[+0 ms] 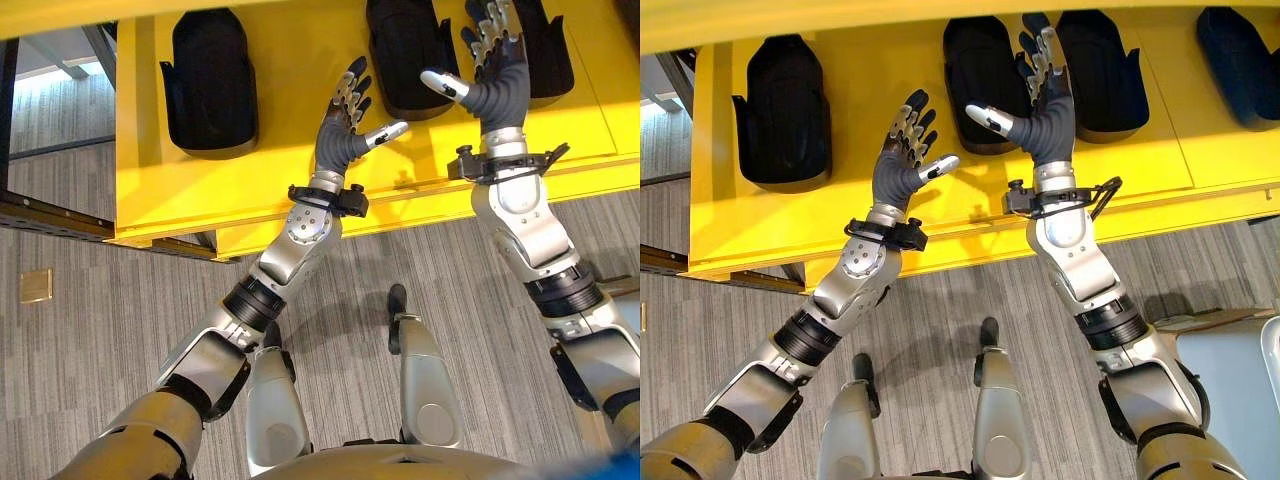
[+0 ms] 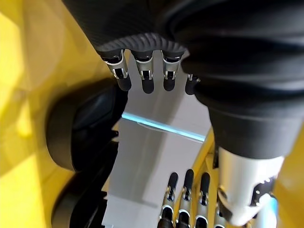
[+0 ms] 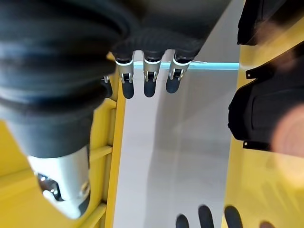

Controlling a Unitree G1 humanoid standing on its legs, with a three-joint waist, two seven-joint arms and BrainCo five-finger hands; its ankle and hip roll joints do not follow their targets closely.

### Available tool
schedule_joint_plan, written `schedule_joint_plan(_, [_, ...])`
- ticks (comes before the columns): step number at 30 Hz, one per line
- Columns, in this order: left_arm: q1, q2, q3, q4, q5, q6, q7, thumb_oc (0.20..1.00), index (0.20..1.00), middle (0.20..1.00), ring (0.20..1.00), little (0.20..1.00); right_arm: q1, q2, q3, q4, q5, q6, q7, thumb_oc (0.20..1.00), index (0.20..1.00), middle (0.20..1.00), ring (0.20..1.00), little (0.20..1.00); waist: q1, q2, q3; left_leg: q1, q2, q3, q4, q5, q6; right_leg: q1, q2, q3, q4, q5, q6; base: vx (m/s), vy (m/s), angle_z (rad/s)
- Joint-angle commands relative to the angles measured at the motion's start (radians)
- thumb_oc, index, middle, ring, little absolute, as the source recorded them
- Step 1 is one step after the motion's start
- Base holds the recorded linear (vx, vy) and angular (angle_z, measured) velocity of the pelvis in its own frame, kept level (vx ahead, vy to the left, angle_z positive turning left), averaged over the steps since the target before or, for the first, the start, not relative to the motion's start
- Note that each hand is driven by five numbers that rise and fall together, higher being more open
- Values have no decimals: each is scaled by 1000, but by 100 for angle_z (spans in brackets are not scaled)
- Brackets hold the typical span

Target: Move parts from the plastic box to the shelf.

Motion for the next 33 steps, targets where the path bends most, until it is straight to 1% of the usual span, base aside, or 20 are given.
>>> schedule_joint_plan(1, [-74,-25,-2,16,58,-63,26,1000,1000,1000,1000,1000,-67,25,-6,1,17,-28,-23,1000,1000,1000,1000,1000,1,-7,-47,-73,28,4,-62,122,39,51,-18,1,0,-1,18,0,0,0])
schedule_joint_plan(2, [-76,-25,-2,16,58,-63,26,1000,1000,1000,1000,1000,-68,25,-6,2,17,-28,-23,1000,1000,1000,1000,1000,0,-7,-48,-76,27,4,-66,128,40,48,-18,0,-4,4,17,0,0,0])
schedule_joint_plan(3, [-75,-26,-2,16,58,-63,26,1000,1000,1000,1000,1000,-68,25,-5,2,17,-28,-23,1000,1000,1000,1000,1000,1,-7,-46,-74,28,3,-62,121,39,50,-18,0,0,-1,18,0,0,0])
schedule_joint_plan(5, [-96,-26,29,44,112,-61,76,1000,1000,1000,1000,1000,-87,27,-9,35,12,-28,-35,1000,1000,1000,1000,1000,2,-7,-47,-79,27,3,-60,121,39,43,-16,-1,3,-2,16,0,0,0])
schedule_joint_plan(8, [-112,-33,52,74,112,-67,101,1000,1000,1000,1000,1000,-108,28,-6,63,14,-26,-43,1000,1000,1000,1000,1000,1,-8,-45,-90,27,2,-57,125,41,33,-16,0,5,3,14,0,0,0])
schedule_joint_plan(9, [-125,-39,62,96,109,-70,114,1000,1000,1000,1000,1000,-121,29,-3,90,12,-24,-47,1000,1000,1000,1000,1000,1,-9,-43,-92,29,2,-48,118,39,32,-16,0,12,-3,14,0,0,0])
schedule_joint_plan(10, [-131,-39,65,106,115,-68,120,1000,1000,1000,1000,1000,-129,30,-2,98,13,-24,-51,1000,1000,1000,1000,1000,1,-10,-44,-97,29,2,-52,125,40,27,-16,0,9,3,13,11,-22,-5])
schedule_joint_plan(12, [-145,-42,74,130,133,-64,136,1000,1000,1000,1000,1000,-141,31,1,120,6,-19,-54,1000,1000,1000,1000,1000,2,-10,-41,-98,29,2,-48,119,38,23,-15,0,18,-5,13,3,-15,-4])
schedule_joint_plan(13, [-158,-43,77,152,152,-62,151,1000,1000,1000,1000,1000,-153,34,5,143,1,-17,-58,1000,1000,1000,1000,1000,2,-9,-44,-104,29,2,-52,127,39,17,-14,0,16,0,12,0,0,0])
schedule_joint_plan(14, [-158,-44,77,153,153,-63,152,1000,1000,1000,1000,1000,-154,34,6,144,1,-17,-58,1000,1000,1000,1000,1000,2,-9,-42,-102,30,1,-48,121,38,18,-14,0,21,-7,12,0,0,0])
schedule_joint_plan(16, [-169,-47,79,176,177,-58,163,1000,1000,1000,1000,1000,-166,35,8,167,-1,-16,-62,1000,1000,1000,1000,1000,1,-10,-41,-109,29,1,-43,121,38,12,-15,-1,27,-9,11,0,0,0])
schedule_joint_plan(22, [-186,-56,81,225,190,-51,180,1000,1000,1000,1000,1000,-191,38,12,217,-1,-16,-70,1000,1000,1000,1000,1000,1,-9,-38,-120,29,1,-42,123,36,-4,-13,-2,41,-13,8,0,0,0])
schedule_joint_plan(24, [-197,-51,81,246,218,-44,196,1000,1000,1000,1000,1000,-204,42,16,238,1,-17,-75,1000,1000,1000,1000,1000,0,-10,-37,-128,30,-2,-38,124,35,-12,-10,-1,46,-14,6,0,0,0])
schedule_joint_plan(29, [-217,-51,94,283,224,-42,213,1000,1000,1000,1000,1000,-221,37,23,272,-8,-14,-75,1000,1000,1000,1000,1000,-5,-8,-36,-139,35,-3,-36,128,33,-29,-5,2,57,-18,4,0,-7,0])
schedule_joint_plan(33, [-231,-68,85,316,218,-42,215,1000,1000,1000,1000,1000,-237,47,34,315,-2,-11,-76,1000,1000,1000,1000,1000,-7,-7,-32,-142,38,-1,-40,133,30,-40,0,2,64,-19,2,-2,-19,0])
